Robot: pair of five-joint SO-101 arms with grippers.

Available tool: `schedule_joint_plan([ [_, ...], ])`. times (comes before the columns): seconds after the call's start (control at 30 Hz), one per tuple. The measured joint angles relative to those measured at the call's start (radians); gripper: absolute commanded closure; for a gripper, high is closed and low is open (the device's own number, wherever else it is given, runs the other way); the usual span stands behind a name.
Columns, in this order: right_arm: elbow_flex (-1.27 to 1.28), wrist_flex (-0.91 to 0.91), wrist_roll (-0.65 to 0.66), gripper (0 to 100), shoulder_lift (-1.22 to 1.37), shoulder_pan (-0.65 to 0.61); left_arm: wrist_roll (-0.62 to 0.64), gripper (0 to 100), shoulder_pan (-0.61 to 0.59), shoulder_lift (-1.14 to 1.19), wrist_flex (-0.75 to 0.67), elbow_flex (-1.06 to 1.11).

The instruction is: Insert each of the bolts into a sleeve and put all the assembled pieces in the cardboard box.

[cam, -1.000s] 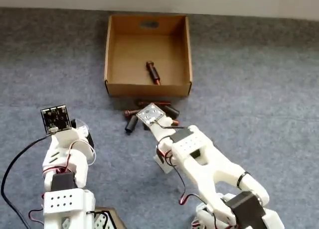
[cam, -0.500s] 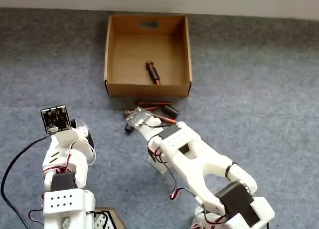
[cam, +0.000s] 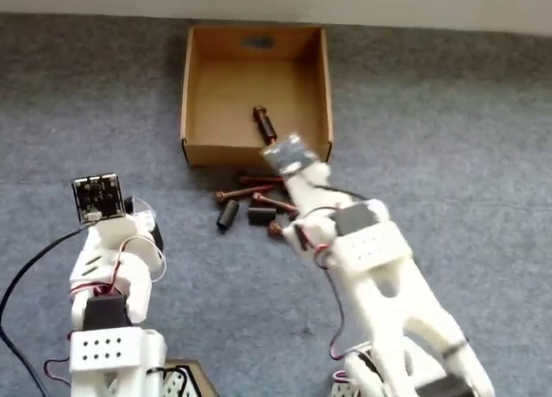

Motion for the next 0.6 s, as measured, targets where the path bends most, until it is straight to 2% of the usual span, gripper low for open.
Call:
schedule_joint_plan([
  [0.1,0.0,0.003,-0.058,99.3,-0.144,0.1,-0.017,93,0.038,0.006,0.075,-0.063],
  [0.27,0.005,0.003,-0.16,99.3,-0.216,0.196,-0.137,90,0.129,0.16,0.176,-0.206],
  [0.43,0.1,-0.049,-0.218,99.3,-0.23,0.227,-0.17,88,0.155,0.489,0.307,-0.473],
  [0.6,0.204,-0.126,-0.221,99.3,-0.23,0.232,-0.137,79,0.273,0.861,0.488,-0.761],
])
